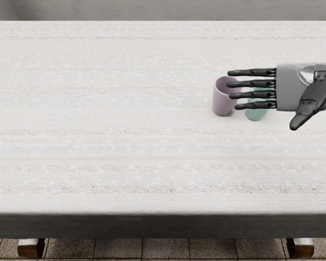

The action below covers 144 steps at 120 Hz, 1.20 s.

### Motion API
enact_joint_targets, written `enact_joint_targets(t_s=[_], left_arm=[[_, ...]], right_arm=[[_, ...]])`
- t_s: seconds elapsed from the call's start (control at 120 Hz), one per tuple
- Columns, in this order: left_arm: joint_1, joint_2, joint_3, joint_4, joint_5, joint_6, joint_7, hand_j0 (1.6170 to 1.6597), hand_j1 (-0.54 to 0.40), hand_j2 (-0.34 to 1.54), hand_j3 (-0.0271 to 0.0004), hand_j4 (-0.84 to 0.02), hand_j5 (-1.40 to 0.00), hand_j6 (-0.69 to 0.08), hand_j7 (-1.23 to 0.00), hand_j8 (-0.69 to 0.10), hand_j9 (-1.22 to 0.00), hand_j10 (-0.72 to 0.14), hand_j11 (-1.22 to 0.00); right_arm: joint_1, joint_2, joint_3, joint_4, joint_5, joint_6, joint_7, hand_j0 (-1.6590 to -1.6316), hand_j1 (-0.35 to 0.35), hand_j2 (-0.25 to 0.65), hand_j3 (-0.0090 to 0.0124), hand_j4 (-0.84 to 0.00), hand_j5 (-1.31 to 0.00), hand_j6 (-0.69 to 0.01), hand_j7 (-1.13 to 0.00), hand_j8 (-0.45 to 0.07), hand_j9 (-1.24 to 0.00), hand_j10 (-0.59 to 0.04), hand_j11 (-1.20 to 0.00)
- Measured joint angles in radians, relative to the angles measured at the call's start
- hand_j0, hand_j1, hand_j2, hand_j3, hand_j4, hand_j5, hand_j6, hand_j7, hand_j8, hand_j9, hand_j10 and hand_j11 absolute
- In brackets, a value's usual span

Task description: Pick up cup and place in cup with right hand

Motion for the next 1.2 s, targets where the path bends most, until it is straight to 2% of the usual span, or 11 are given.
enact_joint_targets(t_s=[0.175,0.258,0.475,0.575,0.65,0.733,0.892,1.017,1.2], left_arm=[[0.002,0.000,-0.001,0.000,0.000,0.000,0.000,1.6581,0.349,0.00,-0.0002,0.000,0.00,-0.001,0.00,-0.001,0.00,0.000,0.00],[-0.001,0.000,0.000,0.000,0.000,0.000,0.000,1.6581,0.349,0.00,-0.0002,0.000,0.00,-0.001,0.00,-0.001,0.00,0.000,0.00],[-0.003,0.000,0.000,0.000,0.000,0.000,0.000,1.6581,0.349,0.00,-0.0002,0.000,0.00,-0.001,0.00,-0.001,0.00,0.000,0.00],[-0.005,0.000,-0.001,0.000,0.000,0.000,0.000,1.6581,0.349,0.00,-0.0001,0.000,0.00,-0.001,0.00,-0.001,0.00,0.000,0.00],[-0.006,0.000,0.000,0.000,0.000,0.000,0.000,1.6581,0.349,0.00,-0.0001,0.000,0.00,-0.001,0.00,-0.001,0.00,0.000,0.00],[-0.005,0.000,0.000,0.000,0.000,0.000,0.000,1.6581,0.349,0.00,-0.0001,0.000,0.00,-0.001,0.00,-0.001,0.00,0.000,0.00],[-0.006,0.000,0.000,0.000,0.000,0.000,0.000,1.6581,0.349,0.00,-0.0001,0.000,0.00,-0.001,0.00,-0.001,0.00,0.000,0.00],[-0.006,0.000,0.000,0.000,0.001,0.000,0.000,1.6581,0.349,0.00,0.0000,0.000,0.00,-0.001,0.00,-0.001,0.00,0.000,0.00],[-0.006,0.000,0.000,0.001,0.001,0.000,0.000,1.6581,0.349,0.00,0.0000,0.000,0.00,-0.001,0.00,-0.001,0.00,0.000,0.00]], right_arm=[[0.002,-0.002,-0.012,0.001,-0.003,0.000,0.000,-1.6581,-0.349,-0.001,0.0000,0.000,0.00,0.005,0.00,0.004,0.00,0.002,0.00],[0.027,0.002,-0.014,-0.003,-0.037,0.000,0.000,-1.6581,-0.349,-0.001,0.0000,0.000,0.00,0.005,0.00,0.004,0.00,0.002,0.00],[0.148,0.105,-0.017,-0.007,-0.282,0.000,0.000,-1.6581,-0.349,-0.001,0.0000,0.000,0.00,0.003,0.00,0.002,0.00,0.001,0.00],[0.255,0.143,-0.077,-0.024,-0.371,0.000,0.000,-1.6581,-0.349,0.000,0.0000,0.000,0.00,0.002,0.00,0.001,0.00,0.001,0.00],[0.341,0.179,-0.138,-0.056,-0.429,0.000,0.000,-1.6581,-0.349,-0.001,0.0000,-0.001,0.00,0.001,0.00,0.000,0.00,0.000,0.00],[0.396,0.219,-0.171,-0.089,-0.494,0.000,0.000,-1.6581,-0.349,0.000,0.0000,-0.001,0.00,0.000,0.00,0.000,0.00,0.000,0.00],[0.443,0.364,-0.207,-0.202,-0.632,-0.001,0.000,-1.6581,-0.349,0.000,0.0000,-0.001,0.00,-0.001,0.00,-0.001,0.00,-0.001,0.00],[0.508,0.455,-0.306,-0.284,-0.699,-0.051,0.000,-1.6581,-0.349,0.000,0.0000,-0.002,0.00,-0.002,0.00,-0.002,0.00,-0.001,0.00],[0.556,0.545,-0.374,-0.327,-0.832,-0.161,0.000,-1.6581,-0.349,0.000,0.0000,-0.002,0.00,-0.003,0.00,-0.002,0.00,-0.001,0.00]])
